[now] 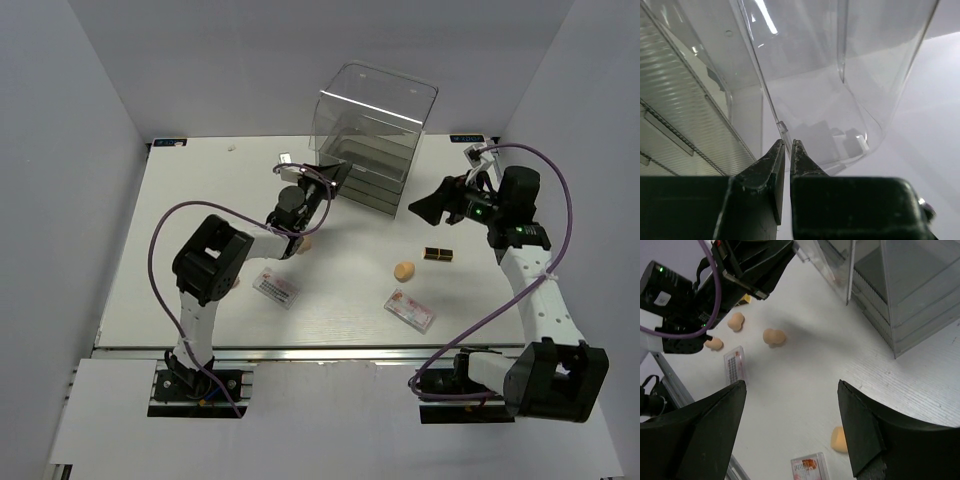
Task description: Organize the makeup
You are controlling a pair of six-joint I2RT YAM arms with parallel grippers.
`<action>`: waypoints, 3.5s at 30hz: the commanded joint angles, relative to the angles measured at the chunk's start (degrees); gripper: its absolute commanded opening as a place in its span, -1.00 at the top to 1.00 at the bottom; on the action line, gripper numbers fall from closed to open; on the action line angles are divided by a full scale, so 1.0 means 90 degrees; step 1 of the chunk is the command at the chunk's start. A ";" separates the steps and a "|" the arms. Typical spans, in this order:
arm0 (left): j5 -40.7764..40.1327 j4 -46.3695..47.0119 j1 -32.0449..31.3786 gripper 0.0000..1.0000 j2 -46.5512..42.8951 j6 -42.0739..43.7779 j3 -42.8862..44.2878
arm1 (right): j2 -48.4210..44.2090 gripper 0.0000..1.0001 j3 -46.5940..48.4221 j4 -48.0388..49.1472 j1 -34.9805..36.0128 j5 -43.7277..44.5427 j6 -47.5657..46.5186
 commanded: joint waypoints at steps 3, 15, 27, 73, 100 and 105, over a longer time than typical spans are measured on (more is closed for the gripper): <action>0.0427 0.0366 -0.0022 0.94 -0.0907 0.0111 -0.0121 | 0.0405 -0.55 0.0528 0.0918 -0.0005 -0.0145 0.0984; 0.0633 0.0122 -0.0022 0.94 -0.1337 0.0238 -0.0043 | 0.1879 -0.48 0.2022 0.1593 0.0520 0.0059 0.0946; 0.0633 0.0102 -0.0032 0.94 -0.1630 0.0268 -0.0034 | 0.2788 -0.37 0.2980 0.1602 0.0903 0.0636 0.0887; -0.0158 -0.6328 0.0086 -0.02 -0.4502 0.1799 -0.1909 | 0.2456 0.43 0.3097 0.2755 0.0825 -0.0106 0.2478; -0.1096 -1.0621 0.0105 -0.01 -0.0967 0.5277 0.1460 | 0.2349 0.44 0.2746 0.2931 0.0776 -0.0165 0.2703; -0.1057 -1.0572 0.0105 0.55 -0.0839 0.5219 0.1461 | 0.2320 0.44 0.2726 0.2921 0.0776 -0.0165 0.2664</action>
